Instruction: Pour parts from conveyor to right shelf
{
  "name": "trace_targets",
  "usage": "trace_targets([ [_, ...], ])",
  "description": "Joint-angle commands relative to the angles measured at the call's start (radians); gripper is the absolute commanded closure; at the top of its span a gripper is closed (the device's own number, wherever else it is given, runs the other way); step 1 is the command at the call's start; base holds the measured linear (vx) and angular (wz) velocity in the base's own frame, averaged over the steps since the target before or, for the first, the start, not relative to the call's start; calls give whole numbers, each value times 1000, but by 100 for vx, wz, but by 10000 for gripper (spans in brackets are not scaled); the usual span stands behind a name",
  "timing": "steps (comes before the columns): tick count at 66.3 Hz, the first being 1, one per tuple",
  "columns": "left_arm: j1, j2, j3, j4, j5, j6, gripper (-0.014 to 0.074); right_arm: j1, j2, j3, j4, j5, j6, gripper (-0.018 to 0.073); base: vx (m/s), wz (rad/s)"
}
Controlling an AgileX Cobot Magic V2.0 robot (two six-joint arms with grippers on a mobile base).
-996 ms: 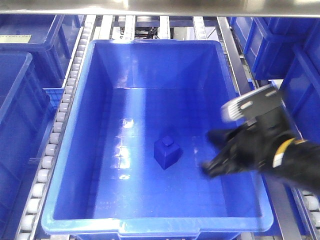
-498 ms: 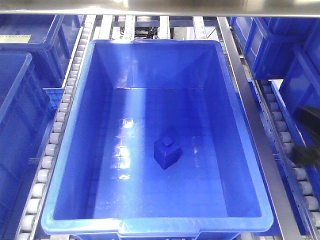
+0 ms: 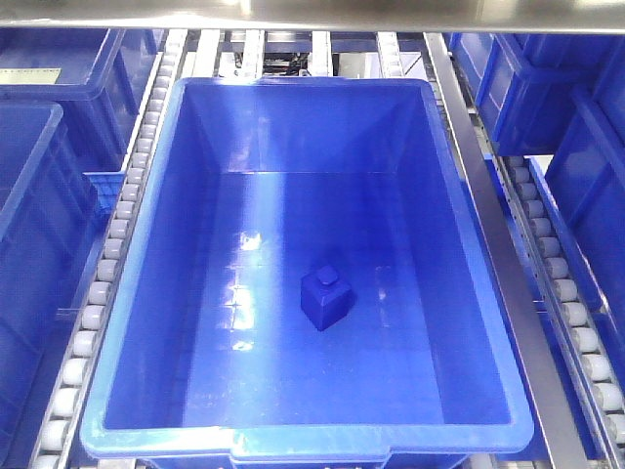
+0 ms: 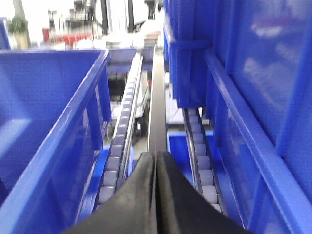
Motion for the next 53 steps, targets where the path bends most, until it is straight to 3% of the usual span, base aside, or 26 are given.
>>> trace_targets([
  [1,-5,17,-20,-8,-79,-8,602,-6,-76,18,-6,-81,1,568,0,0],
  [12,-5,16,-20,-8,-79,-8,602,0,-150,77,-16,-55,1,568,0,0],
  [26,-5,16,-20,-8,-79,-8,602,-3,-151,76,-103,-50,1,568,0,0],
  [53,-5,16,-20,-8,-79,-8,602,-3,-151,76,-104,-71,1,568,0,0],
])
